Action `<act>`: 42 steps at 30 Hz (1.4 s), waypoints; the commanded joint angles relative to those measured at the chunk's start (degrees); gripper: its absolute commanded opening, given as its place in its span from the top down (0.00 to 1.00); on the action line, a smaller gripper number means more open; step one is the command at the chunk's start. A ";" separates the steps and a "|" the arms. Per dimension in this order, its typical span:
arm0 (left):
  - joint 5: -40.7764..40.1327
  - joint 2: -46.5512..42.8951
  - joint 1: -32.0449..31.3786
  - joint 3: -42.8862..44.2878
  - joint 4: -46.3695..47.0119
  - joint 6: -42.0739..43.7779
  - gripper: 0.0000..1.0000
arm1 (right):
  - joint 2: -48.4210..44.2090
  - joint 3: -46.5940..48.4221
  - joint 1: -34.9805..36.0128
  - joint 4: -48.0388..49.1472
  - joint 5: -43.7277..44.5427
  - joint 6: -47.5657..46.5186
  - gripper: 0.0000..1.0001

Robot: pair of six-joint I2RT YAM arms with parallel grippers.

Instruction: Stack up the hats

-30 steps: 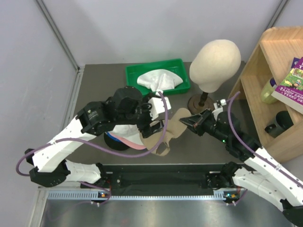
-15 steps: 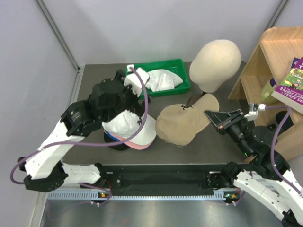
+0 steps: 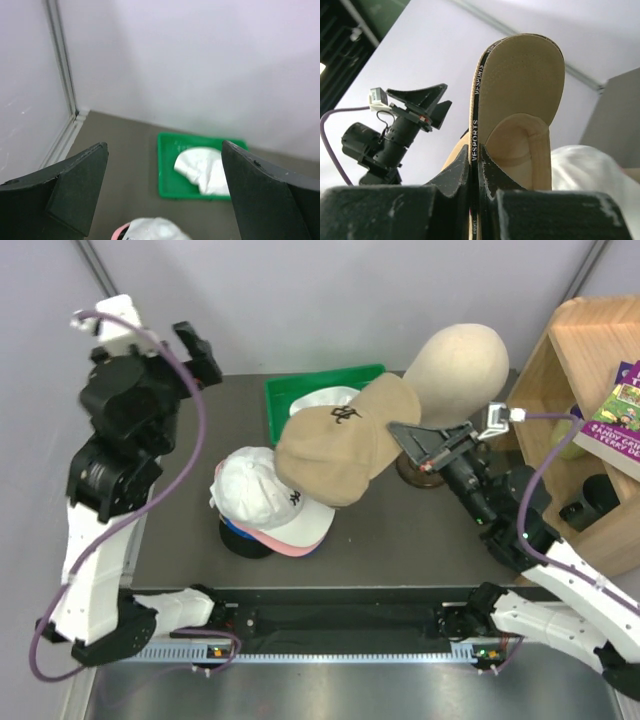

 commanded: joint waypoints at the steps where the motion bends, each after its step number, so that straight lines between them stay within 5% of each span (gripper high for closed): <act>1: -6.05 -6.41 -0.02 -3.08 12.72 -1.06 0.01 | 7.18 5.48 8.89 16.42 3.53 -4.22 1.00; 12: -2.63 -7.04 -0.02 -4.58 11.15 -2.02 0.01 | 32.83 14.18 20.07 37.78 0.74 -2.04 1.00; 35: 1.24 -11.17 -0.02 -13.10 11.76 -1.50 0.01 | 51.65 -5.14 11.28 66.00 0.47 13.43 1.00; 42: 0.72 -13.89 -0.02 -17.41 10.00 -2.99 0.01 | 52.81 -6.90 9.70 66.97 -0.14 13.08 1.00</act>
